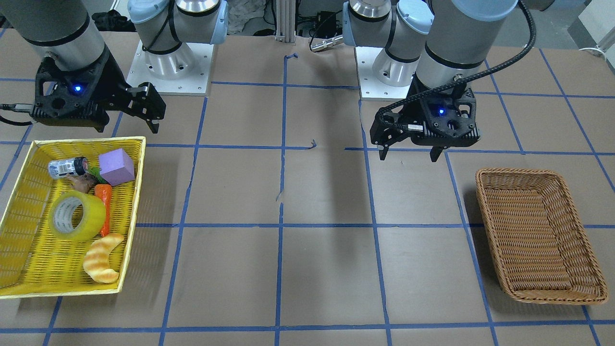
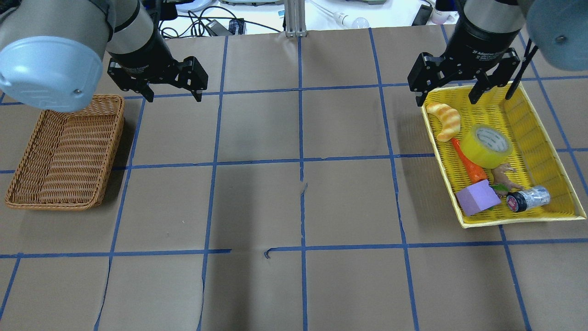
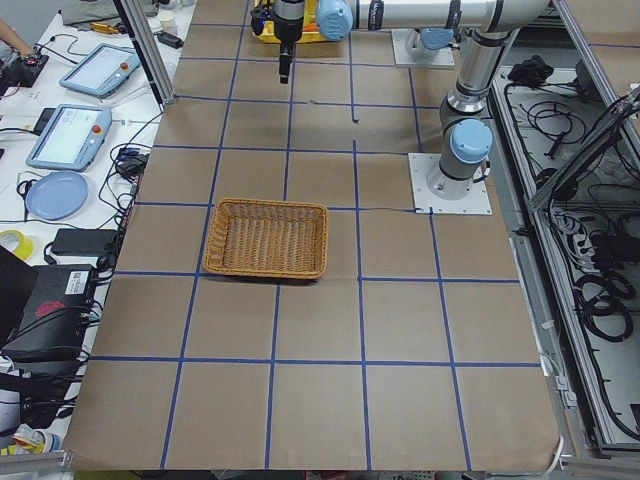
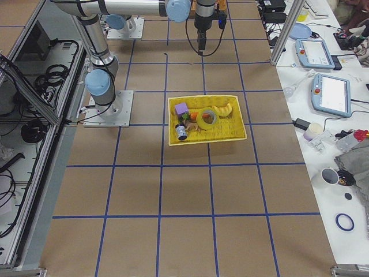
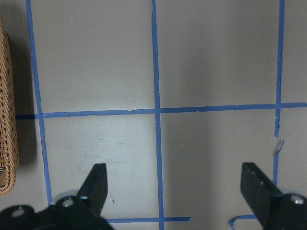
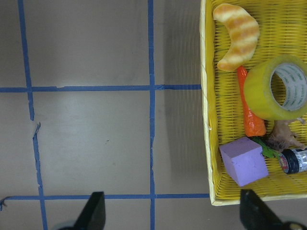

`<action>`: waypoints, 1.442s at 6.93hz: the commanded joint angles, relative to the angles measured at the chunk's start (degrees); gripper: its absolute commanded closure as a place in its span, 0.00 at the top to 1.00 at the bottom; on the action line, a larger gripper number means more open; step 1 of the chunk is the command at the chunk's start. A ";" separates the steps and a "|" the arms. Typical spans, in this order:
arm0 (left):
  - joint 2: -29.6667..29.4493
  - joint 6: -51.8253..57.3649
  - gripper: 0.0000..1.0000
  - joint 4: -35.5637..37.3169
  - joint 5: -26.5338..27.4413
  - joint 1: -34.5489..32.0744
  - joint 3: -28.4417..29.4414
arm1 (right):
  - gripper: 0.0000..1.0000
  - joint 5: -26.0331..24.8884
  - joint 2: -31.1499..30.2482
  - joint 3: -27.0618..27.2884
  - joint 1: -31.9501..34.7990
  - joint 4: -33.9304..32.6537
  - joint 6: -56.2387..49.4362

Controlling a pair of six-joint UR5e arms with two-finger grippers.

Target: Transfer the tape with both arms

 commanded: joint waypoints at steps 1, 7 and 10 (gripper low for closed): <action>0.03 0.00 1.00 -0.25 0.00 -0.05 0.07 | 1.00 0.24 -0.13 0.04 0.00 -0.25 0.00; 0.82 -0.52 1.00 -4.99 -1.74 -0.23 0.07 | 1.00 -0.02 3.10 1.88 -8.04 -0.95 -1.31; 0.74 -0.27 1.00 -5.18 -1.41 -0.05 0.07 | 1.00 0.24 11.09 4.51 -15.37 -15.67 -12.56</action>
